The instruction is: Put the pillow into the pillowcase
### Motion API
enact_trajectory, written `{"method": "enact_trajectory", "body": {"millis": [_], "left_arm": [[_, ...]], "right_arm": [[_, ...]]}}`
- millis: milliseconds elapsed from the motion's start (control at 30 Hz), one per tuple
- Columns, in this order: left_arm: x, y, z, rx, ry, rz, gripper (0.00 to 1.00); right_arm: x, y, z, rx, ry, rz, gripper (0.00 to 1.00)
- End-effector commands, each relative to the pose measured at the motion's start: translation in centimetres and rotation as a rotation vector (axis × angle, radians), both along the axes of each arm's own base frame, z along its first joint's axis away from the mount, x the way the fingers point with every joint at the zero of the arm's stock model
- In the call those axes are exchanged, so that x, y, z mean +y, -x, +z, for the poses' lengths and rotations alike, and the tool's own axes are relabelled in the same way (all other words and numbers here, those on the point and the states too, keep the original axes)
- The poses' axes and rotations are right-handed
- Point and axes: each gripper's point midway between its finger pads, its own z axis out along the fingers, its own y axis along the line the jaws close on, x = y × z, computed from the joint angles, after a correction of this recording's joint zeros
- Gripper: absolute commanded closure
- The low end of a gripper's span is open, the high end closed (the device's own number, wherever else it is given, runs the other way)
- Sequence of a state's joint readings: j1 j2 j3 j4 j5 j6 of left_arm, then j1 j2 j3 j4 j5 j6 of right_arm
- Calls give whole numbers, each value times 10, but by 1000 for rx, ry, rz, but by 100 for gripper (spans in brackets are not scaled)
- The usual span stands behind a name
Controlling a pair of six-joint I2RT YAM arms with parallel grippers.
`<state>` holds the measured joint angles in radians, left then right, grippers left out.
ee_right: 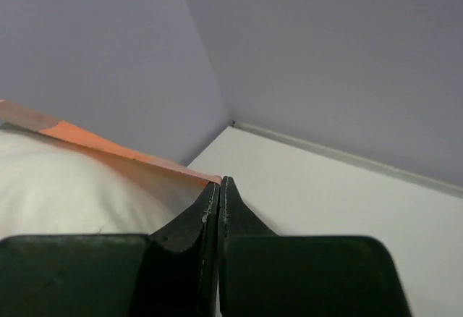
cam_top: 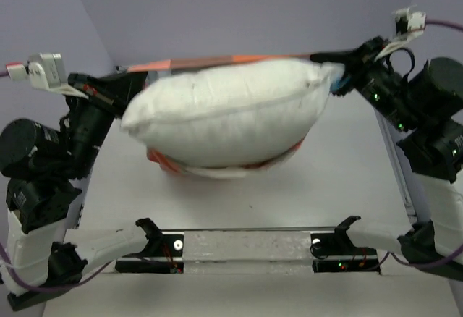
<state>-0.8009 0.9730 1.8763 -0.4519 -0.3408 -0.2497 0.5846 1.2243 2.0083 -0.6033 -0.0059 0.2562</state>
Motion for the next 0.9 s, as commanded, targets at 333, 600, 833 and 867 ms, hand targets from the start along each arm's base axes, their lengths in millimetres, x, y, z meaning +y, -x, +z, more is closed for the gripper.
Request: {"method": "enact_trajectory", "body": {"millis": [333,600,833,867], "left_arm": [[3,-32,36,133,-12,143,100],[24,41,136,-252,170,-62,100],[26,26,45,-254,125,17,100],[26,21,10,-206,131,29,100]], "right_arm": [[-54,44,76,-260,-188,-116,100],[-48,52,93,-265,-142,-63,100],[-28,32,41,-177,-113,-31,100],[-4,-10,-2,-21,-2,-48,100]]}}
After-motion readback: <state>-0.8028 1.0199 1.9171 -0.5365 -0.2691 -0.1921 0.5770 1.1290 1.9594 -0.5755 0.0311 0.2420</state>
